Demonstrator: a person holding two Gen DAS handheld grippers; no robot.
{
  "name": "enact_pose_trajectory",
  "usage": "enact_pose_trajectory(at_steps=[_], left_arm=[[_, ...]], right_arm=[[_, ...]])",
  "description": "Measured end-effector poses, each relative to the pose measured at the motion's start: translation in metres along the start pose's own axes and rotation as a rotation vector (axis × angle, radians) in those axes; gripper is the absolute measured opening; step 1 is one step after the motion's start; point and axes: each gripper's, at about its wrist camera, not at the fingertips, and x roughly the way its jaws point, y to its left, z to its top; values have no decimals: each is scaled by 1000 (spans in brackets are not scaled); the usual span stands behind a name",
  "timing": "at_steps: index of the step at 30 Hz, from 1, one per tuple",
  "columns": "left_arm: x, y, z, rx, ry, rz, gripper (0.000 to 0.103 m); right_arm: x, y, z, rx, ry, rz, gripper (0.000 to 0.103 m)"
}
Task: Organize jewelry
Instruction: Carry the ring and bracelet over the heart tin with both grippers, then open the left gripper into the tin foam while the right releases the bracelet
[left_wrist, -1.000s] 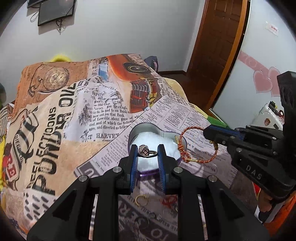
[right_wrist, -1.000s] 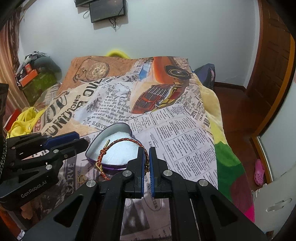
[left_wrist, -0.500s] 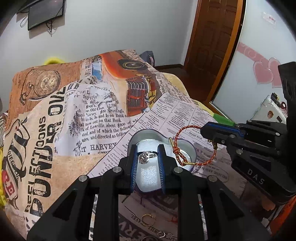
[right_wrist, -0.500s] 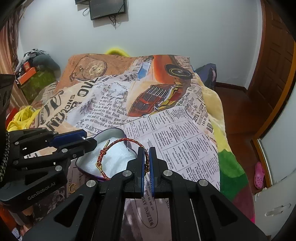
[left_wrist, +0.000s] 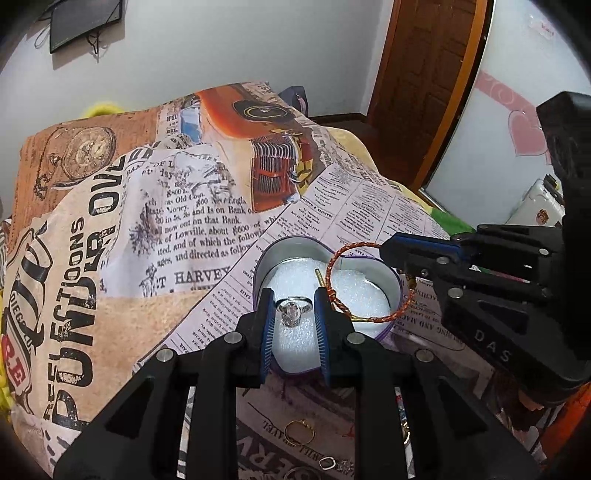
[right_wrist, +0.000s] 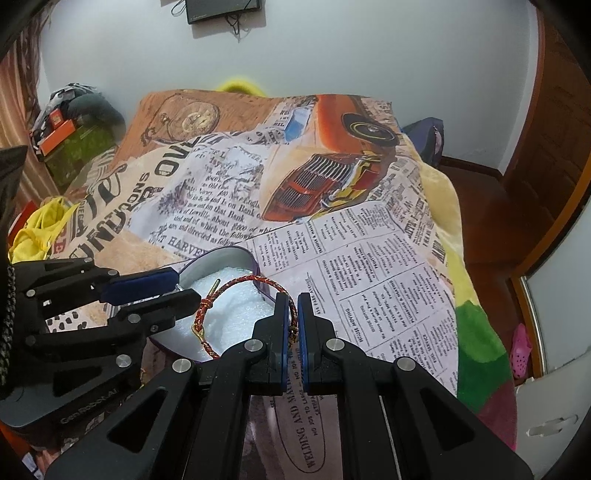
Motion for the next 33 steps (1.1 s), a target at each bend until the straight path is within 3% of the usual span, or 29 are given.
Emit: enact_pose_trajectory(at_steps=[11,13,16,19,25,29,33], left_arm=[[-12,6,-3,-30,-18,-2,24],[-16,7,-3,-34,-26,4,26],[-23,7,-4,-38,-35,10,27],[-30,6,-5,-39,-45,18,27],[-58,1,-7,-36,-80,41,27],[-82,-6,-11,-27,-117,64,39],[-99,-10,-16,-25,-130,80,40]], right_arm=[[2,7,2,-18,22,27,5],[1,6,2,-15,24,28,9],[-6,7,3,-17,16,17,26],[-17,9,3,-21,-13,1,35],[-44,13,4,-42,-51,-27,35],[-64,15,1,-55,-73,-49,35],[-86,16,-4,-75,-95,-76,35]])
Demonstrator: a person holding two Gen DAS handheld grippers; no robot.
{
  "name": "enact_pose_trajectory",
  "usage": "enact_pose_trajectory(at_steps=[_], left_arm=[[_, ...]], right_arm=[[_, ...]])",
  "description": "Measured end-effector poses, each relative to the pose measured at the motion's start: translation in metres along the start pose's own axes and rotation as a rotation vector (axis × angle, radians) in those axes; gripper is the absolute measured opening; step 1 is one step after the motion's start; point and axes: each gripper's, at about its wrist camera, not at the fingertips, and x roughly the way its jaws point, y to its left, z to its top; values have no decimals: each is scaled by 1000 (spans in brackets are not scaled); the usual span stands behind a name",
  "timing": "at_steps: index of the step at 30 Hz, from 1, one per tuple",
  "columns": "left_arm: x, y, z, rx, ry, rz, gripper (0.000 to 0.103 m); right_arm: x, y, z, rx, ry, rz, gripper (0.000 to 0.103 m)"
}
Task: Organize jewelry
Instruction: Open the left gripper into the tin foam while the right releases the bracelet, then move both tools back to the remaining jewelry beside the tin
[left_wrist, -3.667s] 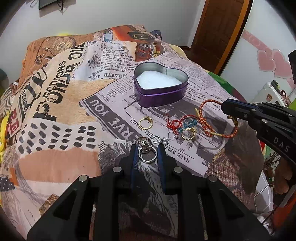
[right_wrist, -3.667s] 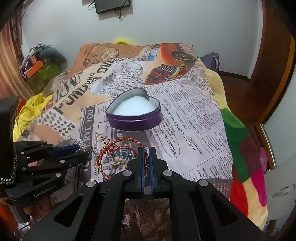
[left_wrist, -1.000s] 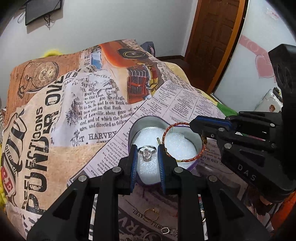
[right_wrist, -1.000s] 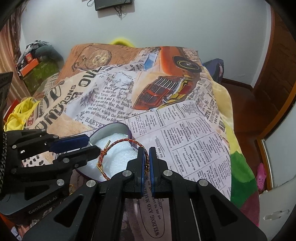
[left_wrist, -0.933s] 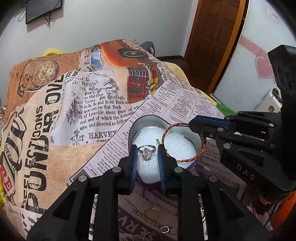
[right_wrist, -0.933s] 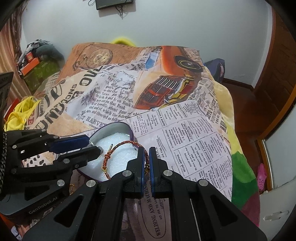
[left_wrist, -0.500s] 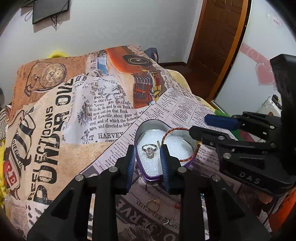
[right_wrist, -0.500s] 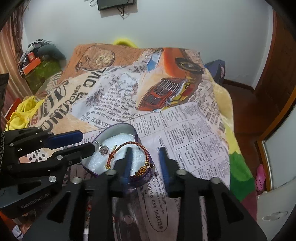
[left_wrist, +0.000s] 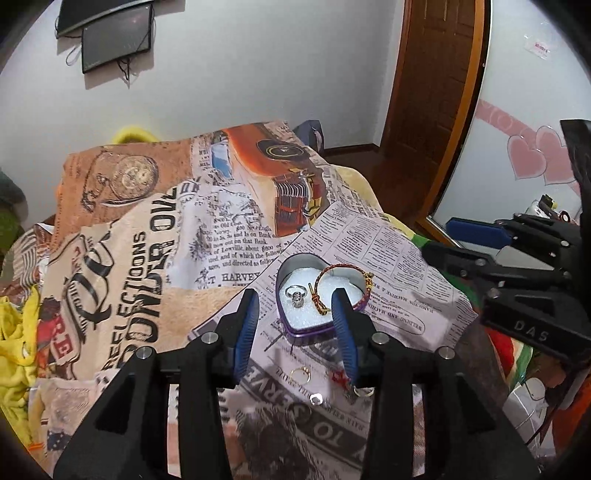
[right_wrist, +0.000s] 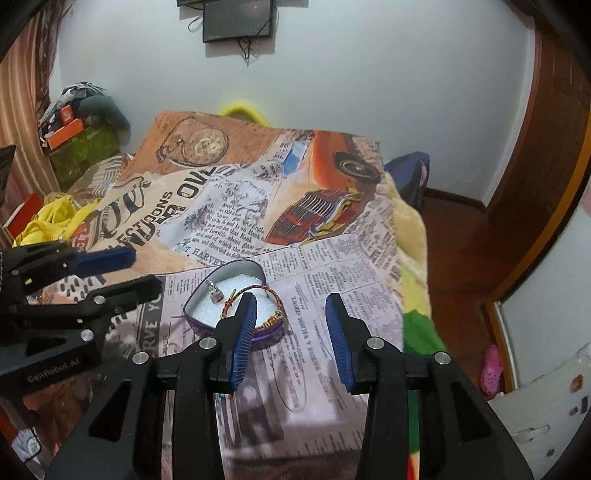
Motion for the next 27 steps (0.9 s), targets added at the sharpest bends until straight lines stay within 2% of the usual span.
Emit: enact_pose_trajectory(at_steps=[6,9,14,27], left_arm=[[-19,-1,-8,-10,-6,16,40],[-25,0,-14,-16,-3,27,40],[-29,5,-25,-23,13,47,40],[1,12,-59,-39,133,55,40]], right_arm=[[-22,0,-5,-19,-16,-22,37],[-28,1,-10,-23,-16,-29,40],[-30,4,-22,-26,2,-31,41],[-10,8,-50,-30,81,-6,41]])
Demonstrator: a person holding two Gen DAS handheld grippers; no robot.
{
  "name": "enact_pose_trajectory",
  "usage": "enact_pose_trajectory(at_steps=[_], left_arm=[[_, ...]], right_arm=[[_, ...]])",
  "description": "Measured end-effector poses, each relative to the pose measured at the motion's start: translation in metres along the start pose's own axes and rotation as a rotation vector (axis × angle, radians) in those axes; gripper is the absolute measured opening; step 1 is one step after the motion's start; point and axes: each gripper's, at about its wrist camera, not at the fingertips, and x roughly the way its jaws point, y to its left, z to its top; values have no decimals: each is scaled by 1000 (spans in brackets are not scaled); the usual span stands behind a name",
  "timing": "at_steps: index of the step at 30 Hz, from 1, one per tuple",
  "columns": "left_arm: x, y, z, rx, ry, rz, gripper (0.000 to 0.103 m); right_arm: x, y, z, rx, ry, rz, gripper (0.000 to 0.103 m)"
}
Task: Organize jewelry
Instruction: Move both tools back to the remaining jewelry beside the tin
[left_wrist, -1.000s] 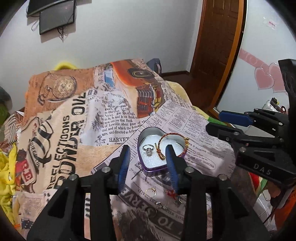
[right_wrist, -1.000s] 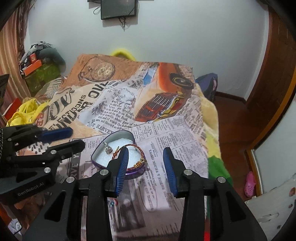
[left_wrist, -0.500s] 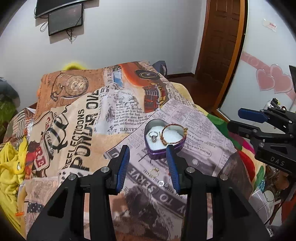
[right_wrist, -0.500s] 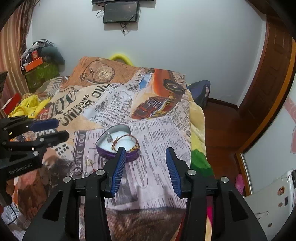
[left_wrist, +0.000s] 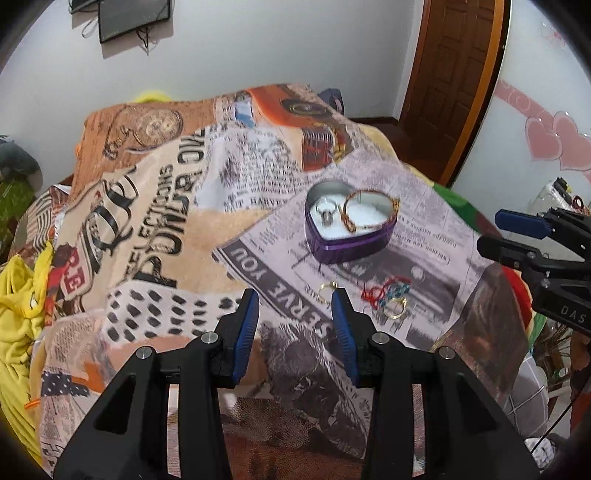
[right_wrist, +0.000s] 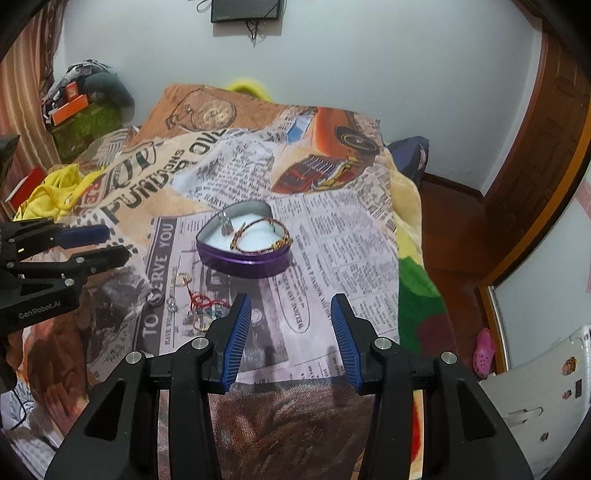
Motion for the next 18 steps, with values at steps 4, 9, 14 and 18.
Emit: enact_pose_trajectory(at_steps=[4,9,14,18], left_arm=[[13,-3,-9,14,48,-14,40],[26,-7,-19,36,84,-22,40],[33,-9,-18,37,94,-65,40],[42,-13,-20,48,99,-75,40]], right_arm=[[10,0,-6,9,29,19,41],[22,7,-14,-3,66,49,41],[32,15,-19,-14,92,91,41],[39,22,-22,-19,110,119,41]])
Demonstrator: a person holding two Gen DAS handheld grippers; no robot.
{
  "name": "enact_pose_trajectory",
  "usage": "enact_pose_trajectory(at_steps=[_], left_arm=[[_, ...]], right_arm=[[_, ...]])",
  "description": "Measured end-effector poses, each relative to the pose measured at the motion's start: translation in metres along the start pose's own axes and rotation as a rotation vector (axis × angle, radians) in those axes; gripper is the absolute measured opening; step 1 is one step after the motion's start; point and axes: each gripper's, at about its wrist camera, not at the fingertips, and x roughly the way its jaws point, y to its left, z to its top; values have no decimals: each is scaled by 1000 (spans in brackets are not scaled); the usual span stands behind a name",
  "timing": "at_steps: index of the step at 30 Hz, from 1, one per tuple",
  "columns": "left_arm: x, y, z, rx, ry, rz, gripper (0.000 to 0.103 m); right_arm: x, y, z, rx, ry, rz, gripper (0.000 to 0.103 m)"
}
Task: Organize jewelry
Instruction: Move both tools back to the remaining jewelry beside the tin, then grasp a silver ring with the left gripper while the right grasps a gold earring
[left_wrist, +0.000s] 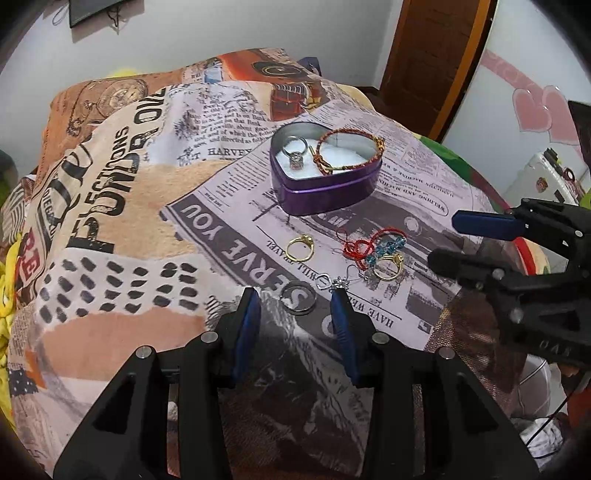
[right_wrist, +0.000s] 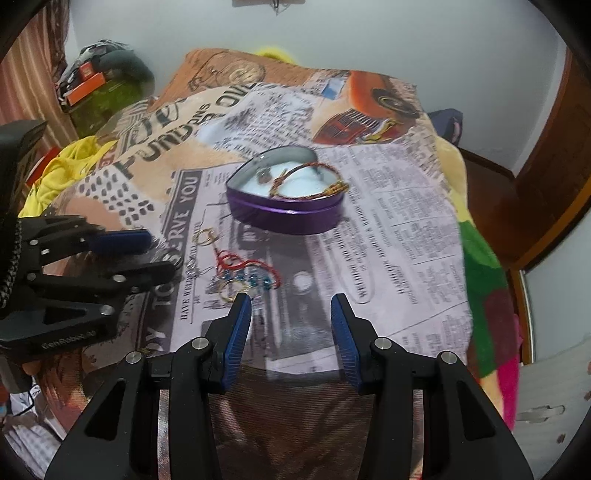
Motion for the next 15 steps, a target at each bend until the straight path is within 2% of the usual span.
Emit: enact_pose_trajectory(at_steps=[4,7,15], left_arm=[[3,-2,1,5,-5,-14,38],[5,-1,1,7,-8,-16,21],[2,3,0,-16,-22,-34,21]], right_arm=[[7,5,-1,-12,16,22,41],[11,7,-2,-9,25,39,41],[20,17,0,-18,38,63,41]])
